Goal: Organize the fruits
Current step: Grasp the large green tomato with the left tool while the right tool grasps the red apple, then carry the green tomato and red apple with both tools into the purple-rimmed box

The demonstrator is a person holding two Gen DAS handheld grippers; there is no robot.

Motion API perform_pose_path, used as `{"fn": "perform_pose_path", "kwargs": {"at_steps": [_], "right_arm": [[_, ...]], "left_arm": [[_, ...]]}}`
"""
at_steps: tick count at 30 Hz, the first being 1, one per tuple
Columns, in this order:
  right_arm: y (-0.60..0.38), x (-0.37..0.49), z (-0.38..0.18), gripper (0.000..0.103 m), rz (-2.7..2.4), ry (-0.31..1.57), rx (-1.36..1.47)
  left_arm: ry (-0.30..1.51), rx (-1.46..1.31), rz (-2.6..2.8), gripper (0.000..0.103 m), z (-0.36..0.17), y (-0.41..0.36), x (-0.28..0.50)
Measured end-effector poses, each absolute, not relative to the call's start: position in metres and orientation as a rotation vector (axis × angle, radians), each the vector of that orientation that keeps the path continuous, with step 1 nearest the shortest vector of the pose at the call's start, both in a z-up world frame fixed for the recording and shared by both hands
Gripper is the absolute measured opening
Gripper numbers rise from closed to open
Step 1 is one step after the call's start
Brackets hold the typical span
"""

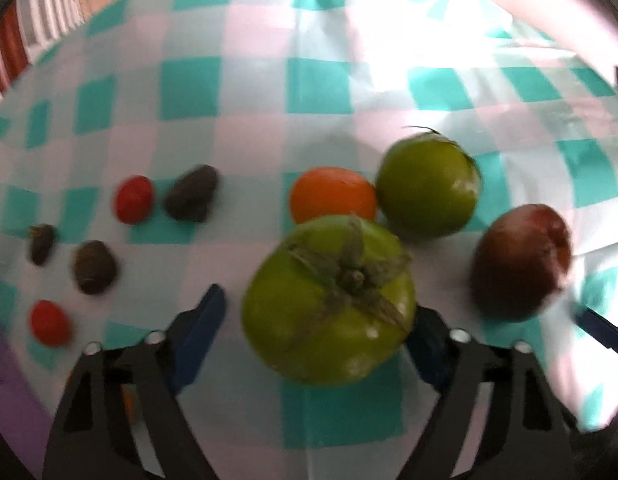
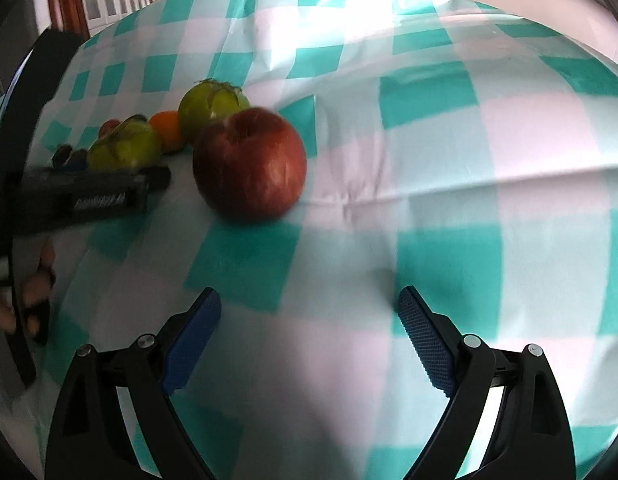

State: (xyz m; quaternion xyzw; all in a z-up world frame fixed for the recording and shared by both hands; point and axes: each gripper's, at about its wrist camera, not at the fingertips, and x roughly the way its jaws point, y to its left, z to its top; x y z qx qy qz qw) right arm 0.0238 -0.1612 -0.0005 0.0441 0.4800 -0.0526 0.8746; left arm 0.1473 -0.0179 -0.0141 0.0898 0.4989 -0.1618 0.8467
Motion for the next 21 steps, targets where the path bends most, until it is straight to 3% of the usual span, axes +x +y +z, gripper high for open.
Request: {"fn": "perform_pose_path", "kwargs": {"at_steps": [1, 6, 10, 13, 14, 15, 17, 21], "right_arm": [[-0.159, 0.032, -0.001, 0.087, -0.113, 1.004, 0.092], [-0.148, 0.064, 0.001, 0.087, -0.094, 0.971, 0.064], [-0.14, 0.079, -0.001, 0.087, -0.103, 0.978, 0.003], [-0.135, 0.092, -0.004, 0.087, -0.073, 1.0, 0.011], [-0.135, 0.094, -0.004, 0.084, -0.062, 0.999, 0.012], [-0.134, 0.096, -0.004, 0.076, -0.048, 0.994, 0.012], [-0.135, 0.096, -0.003, 0.065, -0.04, 0.992, 0.033], [-0.141, 0.085, 0.001, 0.064, -0.044, 1.022, 0.059]], "left_arm": [[1.049, 0.186, -0.365, 0.065, -0.013, -0.017, 0.144], [1.095, 0.09, -0.382, 0.066, -0.006, -0.001, 0.141], [1.098, 0.092, -0.405, 0.076, -0.002, 0.001, 0.153], [1.111, 0.114, -0.414, 0.077, -0.001, -0.004, 0.16], [1.116, 0.136, -0.405, 0.074, -0.002, -0.012, 0.169], [1.119, 0.132, -0.432, 0.064, -0.001, -0.014, 0.169], [1.123, 0.136, -0.425, 0.064, 0.001, -0.017, 0.166], [1.146, 0.103, -0.385, 0.064, 0.005, -0.003, 0.152]]}}
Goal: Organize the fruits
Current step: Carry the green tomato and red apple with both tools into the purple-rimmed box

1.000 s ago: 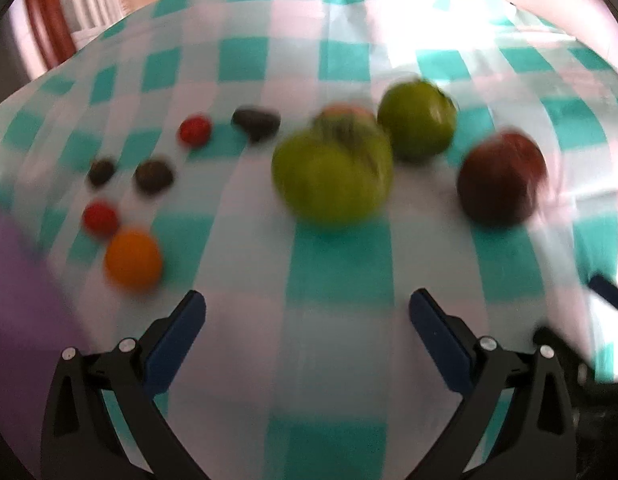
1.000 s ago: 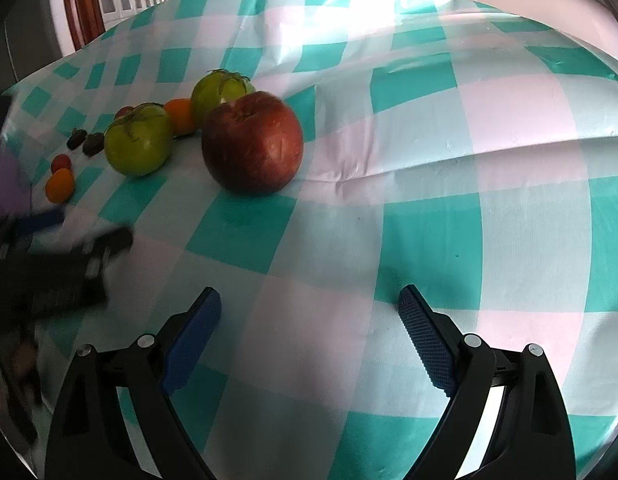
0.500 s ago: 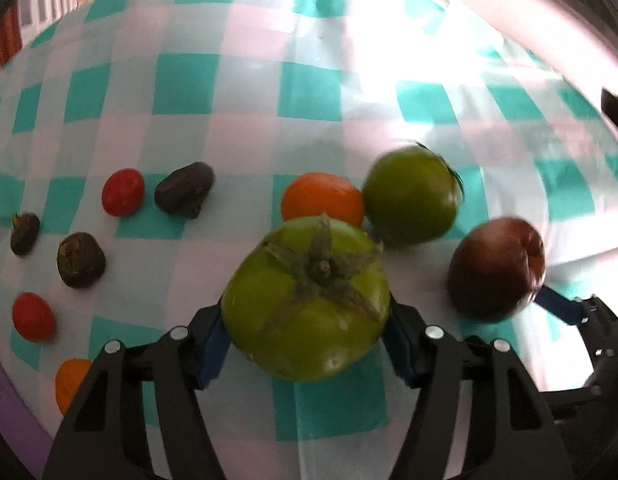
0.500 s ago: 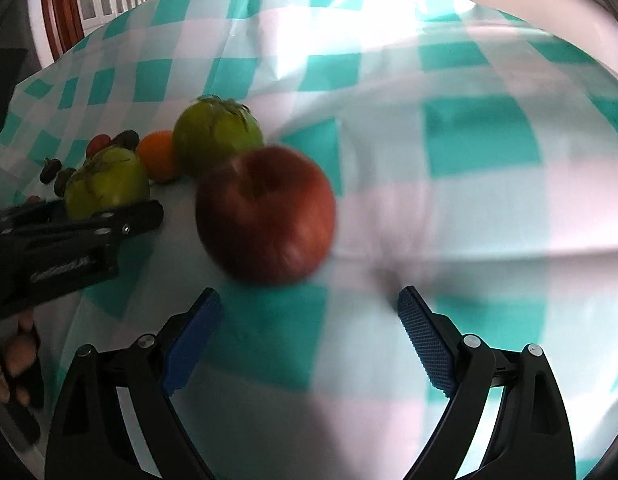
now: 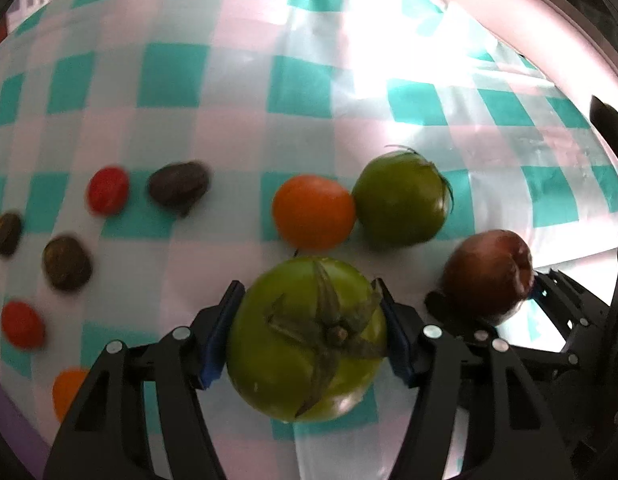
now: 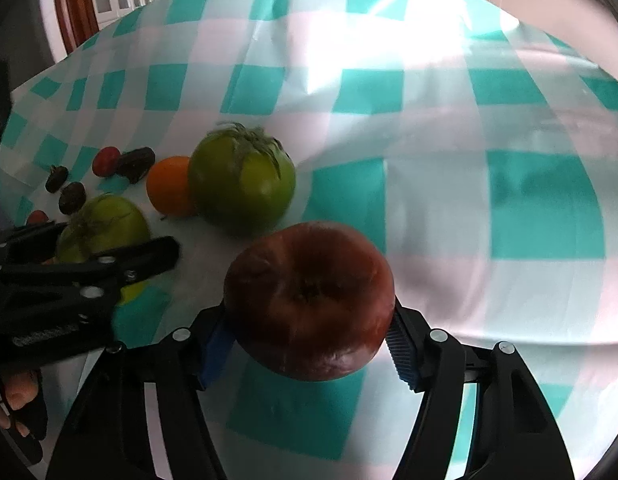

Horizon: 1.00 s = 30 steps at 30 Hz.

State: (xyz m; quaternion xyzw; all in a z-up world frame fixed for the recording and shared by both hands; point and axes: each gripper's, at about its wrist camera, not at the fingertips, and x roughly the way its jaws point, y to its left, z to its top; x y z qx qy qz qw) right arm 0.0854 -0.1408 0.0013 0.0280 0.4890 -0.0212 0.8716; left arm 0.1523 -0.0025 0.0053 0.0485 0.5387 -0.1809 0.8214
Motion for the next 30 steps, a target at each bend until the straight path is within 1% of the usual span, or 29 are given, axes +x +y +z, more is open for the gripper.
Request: {"fn": "perform_pose_path", "kwargs": {"at_steps": [5, 8, 11, 16, 20, 24, 30], "right_arm": [[-0.148, 0.041, 0.01, 0.064, -0.04, 1.074, 0.1], [-0.146, 0.016, 0.029, 0.064, -0.006, 1.08, 0.09], [-0.143, -0.001, 0.054, 0.064, 0.059, 1.065, 0.065], [-0.125, -0.021, 0.113, 0.064, 0.197, 0.972, -0.011], [-0.103, -0.029, 0.149, 0.064, 0.284, 0.895, -0.037], [-0.074, -0.039, 0.18, 0.064, 0.372, 0.82, -0.041], [-0.028, -0.052, 0.221, 0.064, 0.509, 0.717, -0.078]], "left_arm": [[1.148, 0.106, -0.319, 0.064, 0.031, 0.008, 0.122], [1.106, 0.13, -0.274, 0.064, 0.065, 0.005, 0.102], [1.042, 0.15, -0.217, 0.064, 0.113, 0.003, 0.076], [0.932, 0.153, -0.166, 0.064, 0.175, 0.018, 0.038], [0.872, 0.13, -0.101, 0.064, 0.21, 0.043, 0.006], [0.806, 0.104, -0.033, 0.064, 0.23, 0.085, -0.025], [0.766, 0.052, 0.11, 0.064, 0.246, 0.145, -0.067]]}}
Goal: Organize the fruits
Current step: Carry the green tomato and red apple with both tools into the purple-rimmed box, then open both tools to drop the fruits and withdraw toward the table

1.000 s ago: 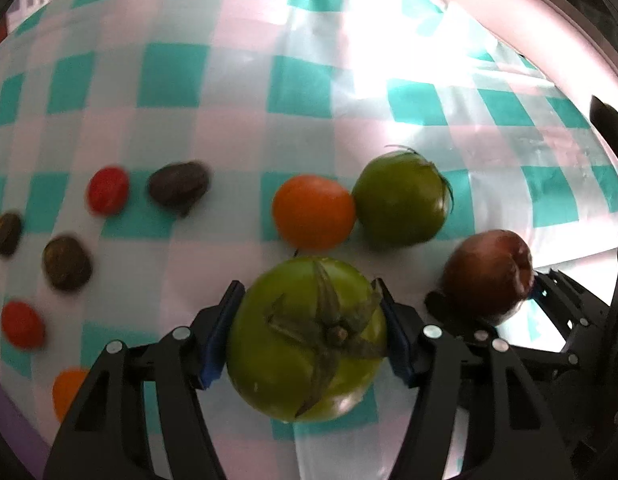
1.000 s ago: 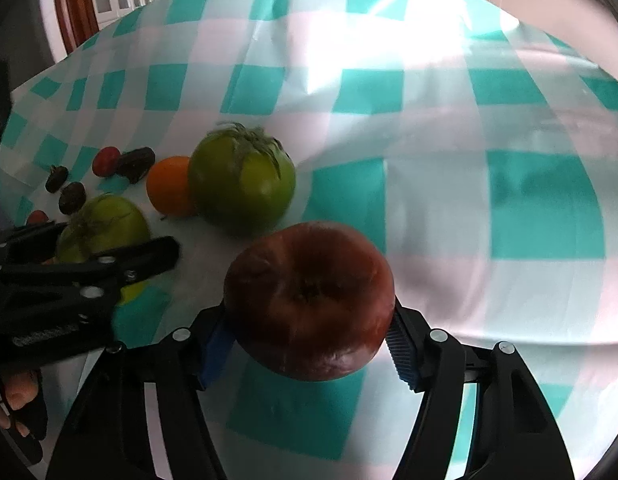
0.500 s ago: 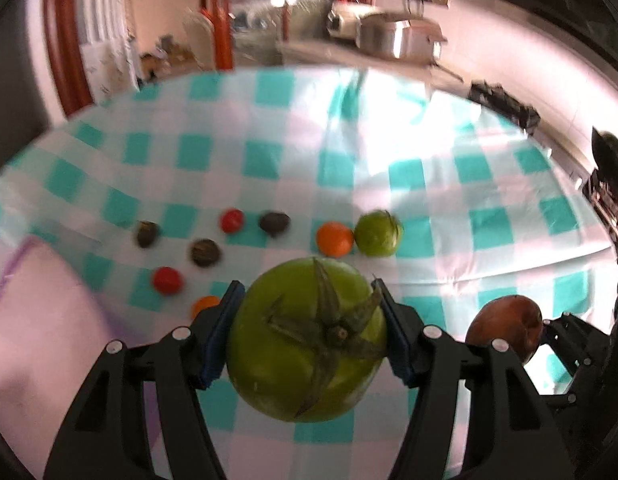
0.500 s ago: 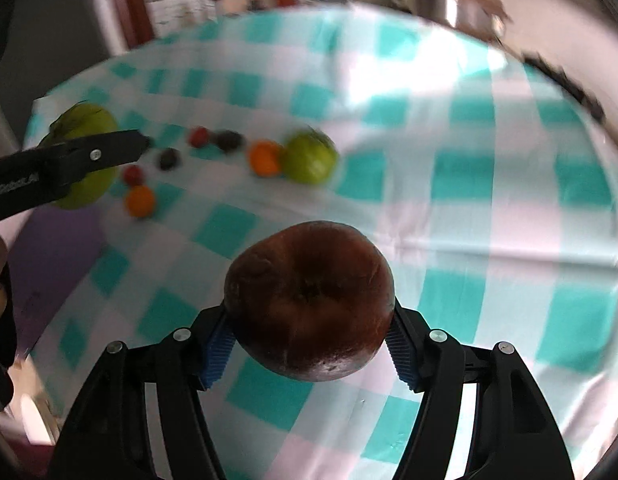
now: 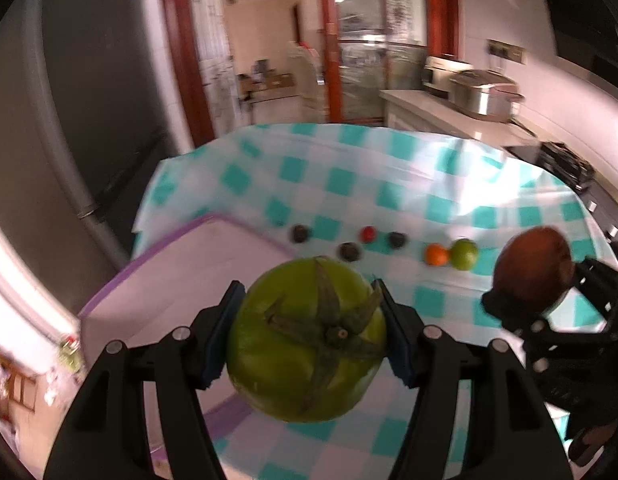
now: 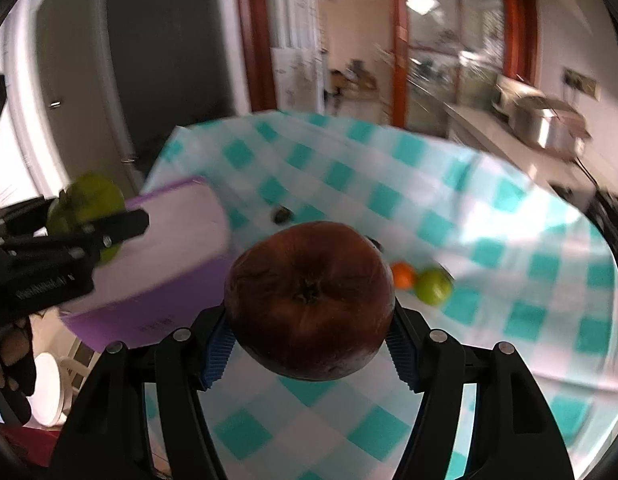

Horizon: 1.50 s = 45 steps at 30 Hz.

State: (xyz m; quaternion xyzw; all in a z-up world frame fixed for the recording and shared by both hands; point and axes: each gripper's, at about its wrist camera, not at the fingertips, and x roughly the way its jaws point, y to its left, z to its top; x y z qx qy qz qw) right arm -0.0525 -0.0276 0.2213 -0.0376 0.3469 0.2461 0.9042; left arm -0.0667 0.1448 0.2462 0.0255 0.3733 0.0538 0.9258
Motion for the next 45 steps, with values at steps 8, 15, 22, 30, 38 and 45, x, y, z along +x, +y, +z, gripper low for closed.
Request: {"fn": "perform_pose_path", "kwargs": {"at_steps": [8, 15, 22, 30, 38, 45], "right_arm": [[0.04, -0.056, 0.227, 0.065, 0.642, 0.72, -0.137], [0.095, -0.03, 0.214, 0.065, 0.689, 0.766, -0.159], [0.17, 0.013, 0.186, 0.065, 0.718, 0.89, -0.27], [0.253, 0.062, 0.112, 0.065, 0.719, 1.156, -0.484], [0.3, 0.098, 0.046, 0.065, 0.703, 1.412, -0.613], [0.304, 0.113, 0.017, 0.065, 0.669, 1.607, -0.668]], "left_arm": [[0.813, -0.01, 0.263, 0.064, 0.234, 0.203, -0.086], [0.883, -0.001, 0.307, 0.064, 0.216, 0.254, -0.068], [1.001, -0.026, 0.328, 0.064, 0.184, 0.304, -0.034], [1.266, -0.128, 0.36, 0.064, 0.104, 0.353, 0.022], [1.465, -0.293, 0.419, 0.064, 0.036, 0.393, 0.049], [1.47, -0.335, 0.475, 0.064, 0.028, 0.407, 0.063]]}}
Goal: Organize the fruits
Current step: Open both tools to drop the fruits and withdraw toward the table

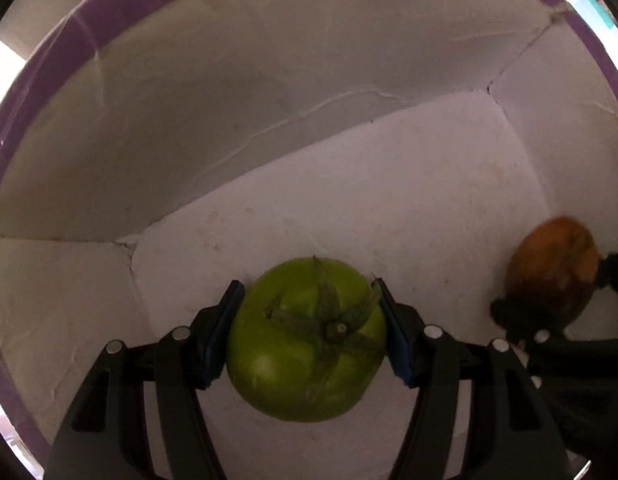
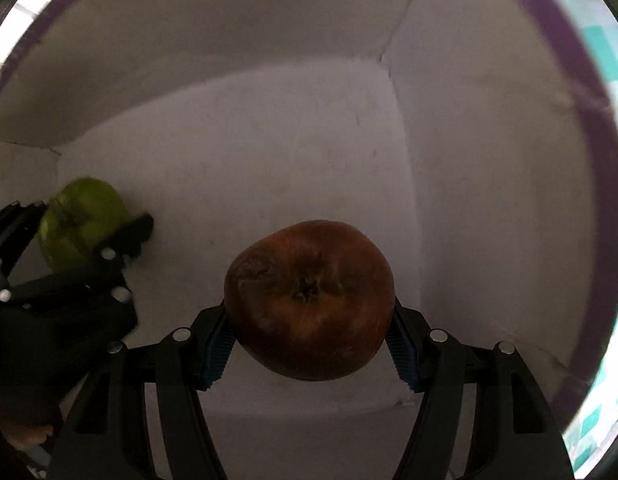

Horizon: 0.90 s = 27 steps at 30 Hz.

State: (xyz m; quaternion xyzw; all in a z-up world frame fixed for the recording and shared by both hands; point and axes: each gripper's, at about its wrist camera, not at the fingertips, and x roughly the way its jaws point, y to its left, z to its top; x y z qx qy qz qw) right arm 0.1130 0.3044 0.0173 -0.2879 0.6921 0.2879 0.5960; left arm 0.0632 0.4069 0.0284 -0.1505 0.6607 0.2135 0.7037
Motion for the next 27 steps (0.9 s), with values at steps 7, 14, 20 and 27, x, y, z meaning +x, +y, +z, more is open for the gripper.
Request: {"fn": "perform_pose_path", "kwargs": {"at_steps": [7, 14, 20, 27], "right_arm": [[0.3, 0.114, 0.016, 0.08, 0.656, 1.639, -0.671], [0.297, 0.107, 0.034, 0.085, 0.674, 1.559, -0.648], [0.272, 0.103, 0.121, 0.087, 0.697, 1.427, -0.446], [0.156, 0.039, 0.223, 0.088, 0.798, 0.965, -0.061]], "left_arm": [[1.448, -0.337, 0.5, 0.074, 0.047, 0.409, 0.062], [1.395, -0.459, 0.52, 0.085, 0.07, 0.433, 0.062], [1.188, -0.379, 0.503, 0.085, 0.165, 0.426, 0.062], [0.809, -0.18, 0.595, 0.1, 0.286, 0.343, 0.029]]}}
